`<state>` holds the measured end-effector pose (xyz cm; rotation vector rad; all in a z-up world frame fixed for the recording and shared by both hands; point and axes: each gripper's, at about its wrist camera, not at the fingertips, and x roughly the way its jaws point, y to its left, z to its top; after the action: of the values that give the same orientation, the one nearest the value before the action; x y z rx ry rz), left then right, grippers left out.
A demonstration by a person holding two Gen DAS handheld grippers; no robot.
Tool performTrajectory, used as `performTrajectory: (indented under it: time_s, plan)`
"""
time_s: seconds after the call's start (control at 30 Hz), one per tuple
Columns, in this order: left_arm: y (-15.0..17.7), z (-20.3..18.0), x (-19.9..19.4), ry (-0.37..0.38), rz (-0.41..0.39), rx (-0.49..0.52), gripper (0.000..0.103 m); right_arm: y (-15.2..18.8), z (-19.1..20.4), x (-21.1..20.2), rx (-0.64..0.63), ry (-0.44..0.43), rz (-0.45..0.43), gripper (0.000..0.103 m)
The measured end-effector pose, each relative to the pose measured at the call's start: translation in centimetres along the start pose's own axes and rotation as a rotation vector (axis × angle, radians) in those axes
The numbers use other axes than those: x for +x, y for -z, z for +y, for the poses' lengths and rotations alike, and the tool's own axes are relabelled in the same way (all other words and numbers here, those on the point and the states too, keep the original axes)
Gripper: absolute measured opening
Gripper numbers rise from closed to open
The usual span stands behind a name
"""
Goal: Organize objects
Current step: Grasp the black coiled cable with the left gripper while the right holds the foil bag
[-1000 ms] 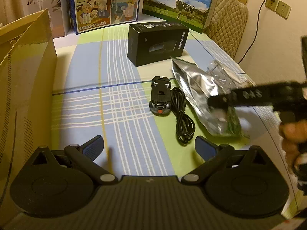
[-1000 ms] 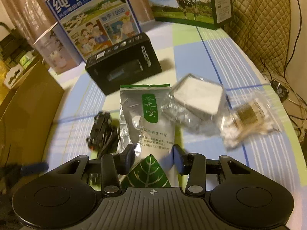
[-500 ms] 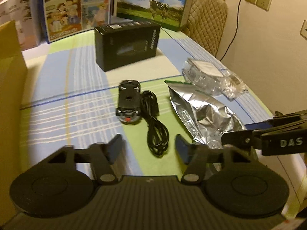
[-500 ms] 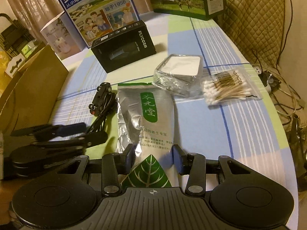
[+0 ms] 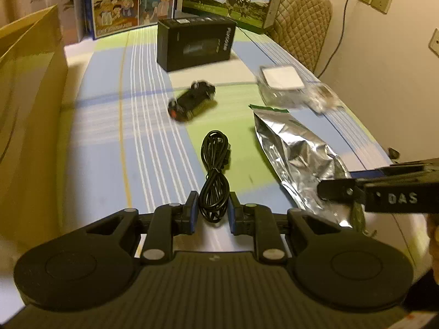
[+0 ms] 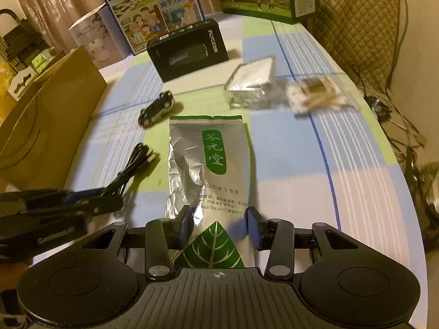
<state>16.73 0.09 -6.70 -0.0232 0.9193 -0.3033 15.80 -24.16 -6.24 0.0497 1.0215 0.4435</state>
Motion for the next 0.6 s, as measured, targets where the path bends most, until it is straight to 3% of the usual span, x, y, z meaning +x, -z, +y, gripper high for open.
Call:
performTrajectory:
  time_s: [0.17, 0.23, 0.33, 0.43, 0.6]
  plan:
    - [2.9, -0.2, -2.9, -0.008, -0.002, -0.005, 0.018, 2.7, 0.0, -1.8, 0.029, -0.02, -0.008, 0.042]
    - [3.7, 0.1, -3.6, -0.018, -0.009, -0.005, 0.032, 3.3, 0.0, -2.0, 0.039, -0.037, -0.015, 0.054]
    - [3.9, 0.9, -4.4, -0.025, -0.031, -0.022, 0.043, 3.2, 0.2, -2.1, 0.044, -0.026, -0.045, 0.074]
    - [3.6, 1.4, -4.7, -0.017, -0.051, -0.057, 0.052, 2.7, 0.5, -1.9, 0.041, -0.034, -0.058, 0.077]
    - [3.2, 1.2, -4.5, 0.011, -0.063, -0.054, 0.058, 2.6, 2.0, -0.4, -0.047, 0.001, -0.023, 0.079]
